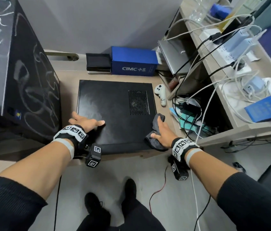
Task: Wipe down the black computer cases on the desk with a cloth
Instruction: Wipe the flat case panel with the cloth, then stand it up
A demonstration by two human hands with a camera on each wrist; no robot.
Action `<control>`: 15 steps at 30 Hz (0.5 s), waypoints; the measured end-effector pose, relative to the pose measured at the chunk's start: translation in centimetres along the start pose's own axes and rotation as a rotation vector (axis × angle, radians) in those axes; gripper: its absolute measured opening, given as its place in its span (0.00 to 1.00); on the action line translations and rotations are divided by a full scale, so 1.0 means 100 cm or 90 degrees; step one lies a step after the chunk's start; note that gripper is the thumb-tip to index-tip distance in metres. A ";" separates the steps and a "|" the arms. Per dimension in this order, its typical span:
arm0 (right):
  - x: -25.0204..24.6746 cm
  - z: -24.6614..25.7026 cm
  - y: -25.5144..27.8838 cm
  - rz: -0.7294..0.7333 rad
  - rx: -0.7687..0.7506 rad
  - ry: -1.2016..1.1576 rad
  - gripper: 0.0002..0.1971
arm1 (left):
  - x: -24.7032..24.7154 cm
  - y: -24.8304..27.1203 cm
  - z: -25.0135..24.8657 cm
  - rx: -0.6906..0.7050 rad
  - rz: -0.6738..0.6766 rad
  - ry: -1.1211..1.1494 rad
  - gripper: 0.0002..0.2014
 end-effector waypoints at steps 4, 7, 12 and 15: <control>0.007 0.002 0.016 -0.042 0.007 0.041 0.50 | -0.007 0.002 0.008 0.028 0.024 0.102 0.62; 0.017 0.023 0.029 -0.057 0.033 0.146 0.54 | -0.006 0.002 0.015 0.046 0.041 0.162 0.57; 0.042 0.062 0.032 -0.083 0.054 0.183 0.55 | -0.005 0.001 0.023 0.053 0.073 0.208 0.57; 0.056 0.090 0.024 -0.094 -0.011 0.215 0.53 | -0.008 -0.003 0.026 0.050 0.104 0.238 0.64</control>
Point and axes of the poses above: each hand's wrist, its own y-axis away from the middle knuckle, its own x-axis out of the palm, z = x × y, the point moved 1 cm from there along -y, towards the middle knuckle, and after that the axes turned 2 degrees about y, right-handed, at the moved point
